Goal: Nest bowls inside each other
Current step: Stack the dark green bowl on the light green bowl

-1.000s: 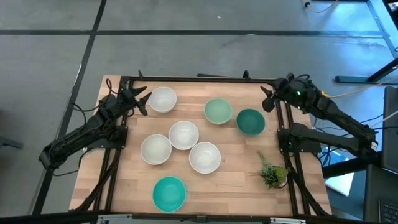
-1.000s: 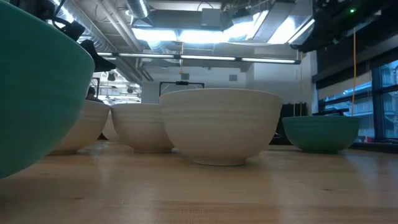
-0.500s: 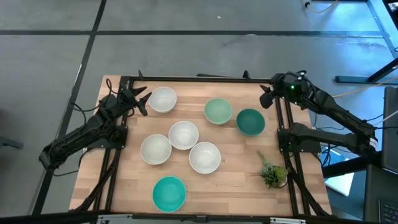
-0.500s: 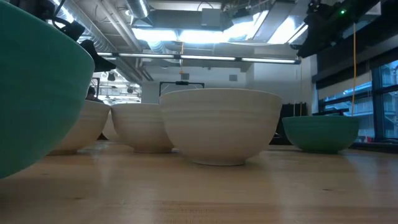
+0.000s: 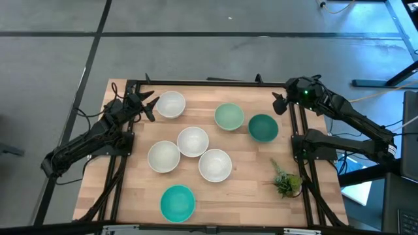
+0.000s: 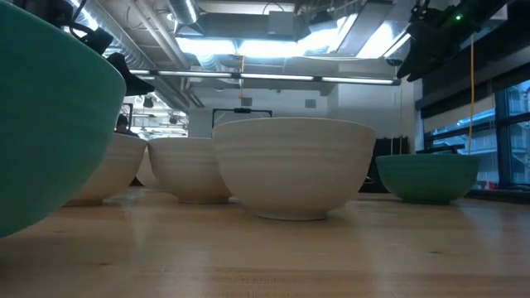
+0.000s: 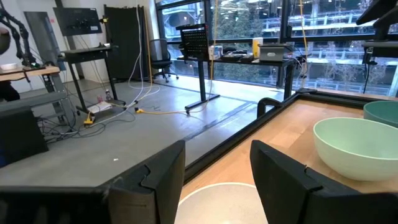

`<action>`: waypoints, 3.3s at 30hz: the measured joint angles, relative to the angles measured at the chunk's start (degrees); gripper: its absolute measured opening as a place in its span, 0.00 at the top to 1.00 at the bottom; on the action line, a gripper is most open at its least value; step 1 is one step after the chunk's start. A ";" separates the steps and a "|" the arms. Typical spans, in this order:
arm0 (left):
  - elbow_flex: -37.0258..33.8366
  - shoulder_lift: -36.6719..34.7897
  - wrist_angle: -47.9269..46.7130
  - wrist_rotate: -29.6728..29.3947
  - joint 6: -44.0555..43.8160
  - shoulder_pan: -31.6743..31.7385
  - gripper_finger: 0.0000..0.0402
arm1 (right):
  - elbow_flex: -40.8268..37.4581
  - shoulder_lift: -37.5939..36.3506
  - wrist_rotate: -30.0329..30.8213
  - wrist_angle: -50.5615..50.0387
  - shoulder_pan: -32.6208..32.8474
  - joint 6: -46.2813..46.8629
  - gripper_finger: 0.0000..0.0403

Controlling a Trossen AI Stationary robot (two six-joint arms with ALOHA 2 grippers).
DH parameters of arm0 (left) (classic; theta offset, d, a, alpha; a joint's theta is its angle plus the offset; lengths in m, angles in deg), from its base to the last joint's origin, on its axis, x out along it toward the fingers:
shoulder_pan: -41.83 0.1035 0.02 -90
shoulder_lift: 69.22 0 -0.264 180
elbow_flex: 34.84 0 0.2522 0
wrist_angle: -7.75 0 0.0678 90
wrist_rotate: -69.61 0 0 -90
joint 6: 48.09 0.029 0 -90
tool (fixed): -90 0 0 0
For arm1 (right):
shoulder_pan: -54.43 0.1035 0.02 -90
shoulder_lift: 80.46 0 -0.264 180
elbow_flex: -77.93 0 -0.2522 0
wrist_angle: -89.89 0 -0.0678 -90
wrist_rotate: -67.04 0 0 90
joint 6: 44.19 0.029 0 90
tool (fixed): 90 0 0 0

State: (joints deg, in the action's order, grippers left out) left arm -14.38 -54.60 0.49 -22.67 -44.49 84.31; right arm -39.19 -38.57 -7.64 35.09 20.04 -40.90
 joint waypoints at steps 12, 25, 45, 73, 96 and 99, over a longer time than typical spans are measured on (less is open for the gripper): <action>0.00 0.01 0.00 0.01 0.01 -0.02 0.56 | -0.02 0.12 -0.85 1.76 0.00 2.39 0.29; 0.00 0.01 0.00 0.00 0.00 -0.02 0.56 | -0.04 2.41 -14.65 -1.42 0.04 0.93 0.29; 0.00 0.00 0.04 -3.15 -0.39 -0.02 0.56 | -0.07 5.38 -20.45 -7.25 0.13 2.62 0.29; -0.02 0.01 0.00 -2.99 0.07 -0.02 0.56 | -1.54 23.85 -12.21 -16.88 0.87 13.00 0.29; -0.02 0.00 -0.02 -2.99 -0.02 0.00 0.56 | -6.43 25.09 -13.92 -13.50 0.87 15.25 0.48; 0.00 0.00 -0.04 -2.99 -0.03 0.00 0.56 | -6.43 25.09 -13.92 -12.84 0.87 15.99 0.54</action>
State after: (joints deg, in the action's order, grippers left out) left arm -14.38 -54.60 0.44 -25.67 -44.52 84.31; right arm -45.61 -13.48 -21.57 22.26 20.92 -24.91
